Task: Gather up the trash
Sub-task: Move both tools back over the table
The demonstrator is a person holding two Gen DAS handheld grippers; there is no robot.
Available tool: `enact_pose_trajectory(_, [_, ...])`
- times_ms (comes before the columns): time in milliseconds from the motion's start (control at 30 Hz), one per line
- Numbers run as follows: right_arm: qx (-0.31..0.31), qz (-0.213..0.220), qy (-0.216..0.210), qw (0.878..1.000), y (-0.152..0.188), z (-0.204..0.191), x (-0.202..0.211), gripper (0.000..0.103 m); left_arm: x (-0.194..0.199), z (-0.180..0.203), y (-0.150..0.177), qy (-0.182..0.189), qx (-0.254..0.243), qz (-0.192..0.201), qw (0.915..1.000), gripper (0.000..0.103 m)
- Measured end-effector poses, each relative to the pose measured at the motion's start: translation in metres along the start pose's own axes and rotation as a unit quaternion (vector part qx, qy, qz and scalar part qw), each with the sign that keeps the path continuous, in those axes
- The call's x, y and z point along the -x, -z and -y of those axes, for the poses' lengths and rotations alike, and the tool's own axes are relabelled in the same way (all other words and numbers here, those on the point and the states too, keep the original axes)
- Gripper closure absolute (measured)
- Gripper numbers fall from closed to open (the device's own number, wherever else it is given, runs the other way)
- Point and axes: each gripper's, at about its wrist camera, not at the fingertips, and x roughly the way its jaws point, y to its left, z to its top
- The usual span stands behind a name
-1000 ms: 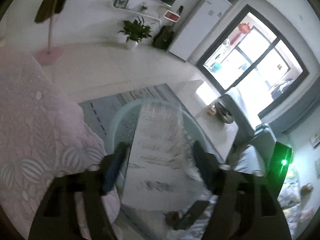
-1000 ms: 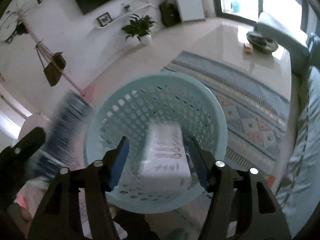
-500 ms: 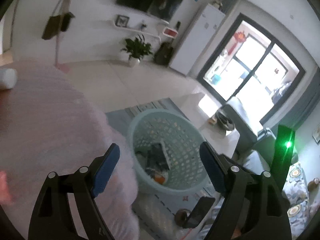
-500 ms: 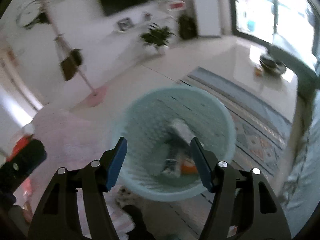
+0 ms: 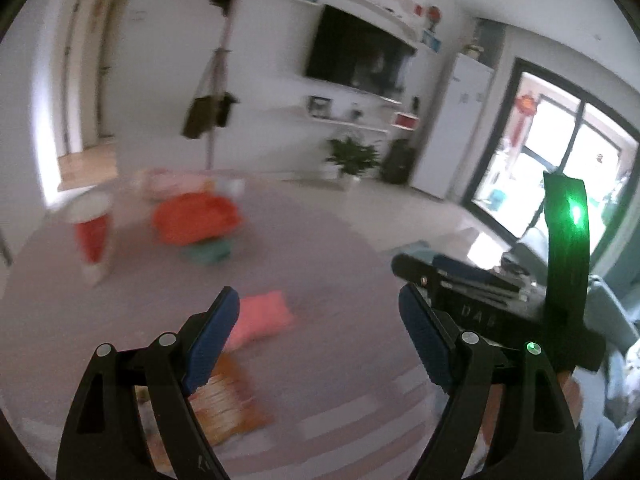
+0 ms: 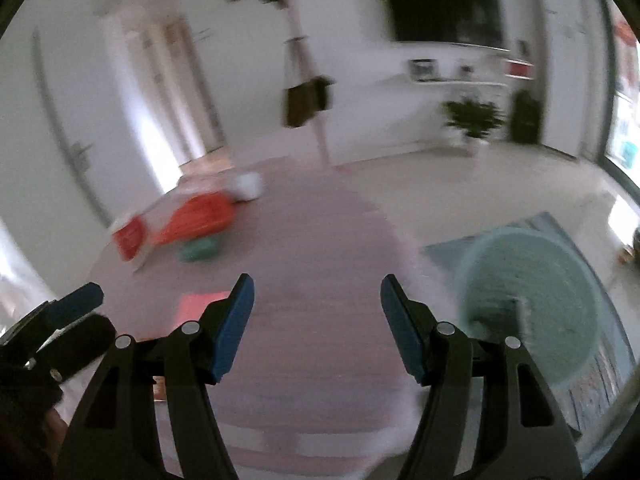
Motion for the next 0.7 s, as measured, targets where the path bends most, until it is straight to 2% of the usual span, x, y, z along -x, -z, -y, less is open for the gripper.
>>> enact_pose_trajectory(67, [0.029, -0.011, -0.029, 0.999, 0.002, -0.030, -0.013, 0.042, 0.010, -0.022, 0.010, -0.021, 0.010, -0.007, 0.9997, 0.023])
enact_pose_trajectory(167, [0.047, -0.035, -0.076, 0.995, 0.006, -0.057, -0.032, 0.062, 0.017, -0.050, 0.024, -0.056, 0.026, -0.018, 0.9979, 0.023])
enact_pose_trajectory(267, [0.072, -0.061, -0.083, 0.992, 0.011, -0.077, -0.054, 0.062, 0.019, -0.079, 0.041, -0.084, 0.042, -0.038, 0.9948, 0.025])
enact_pose_trajectory(367, [0.081, -0.083, -0.107, 0.987, 0.008, -0.086, -0.074, 0.062, 0.013, -0.095, 0.045, -0.087, 0.058, -0.053, 0.9931, 0.026])
enact_pose_trajectory(500, [0.075, -0.109, -0.113, 0.985, 0.000, -0.085, -0.096, 0.062, -0.003, -0.112, 0.039, -0.082, 0.056, -0.075, 0.9922, 0.030])
enact_pose_trajectory(600, [0.069, -0.156, -0.131, 0.977, 0.001, -0.080, -0.110, 0.062, -0.016, -0.117, 0.034, -0.079, 0.052, -0.089, 0.9915, 0.030])
enact_pose_trajectory(633, [0.064, -0.163, -0.144, 0.974, 0.002, -0.077, -0.111, 0.062, -0.022, -0.119, 0.033, -0.067, 0.051, -0.098, 0.9916, 0.030])
enact_pose_trajectory(667, [0.065, -0.161, -0.144, 0.974, 0.003, -0.076, -0.109, 0.062, -0.025, -0.120, 0.032, -0.061, 0.052, -0.104, 0.9913, 0.032])
enact_pose_trajectory(700, [0.069, -0.160, -0.139, 0.975, 0.004, -0.075, -0.106, 0.062, -0.028, -0.121, 0.032, -0.057, 0.054, -0.112, 0.9906, 0.041])
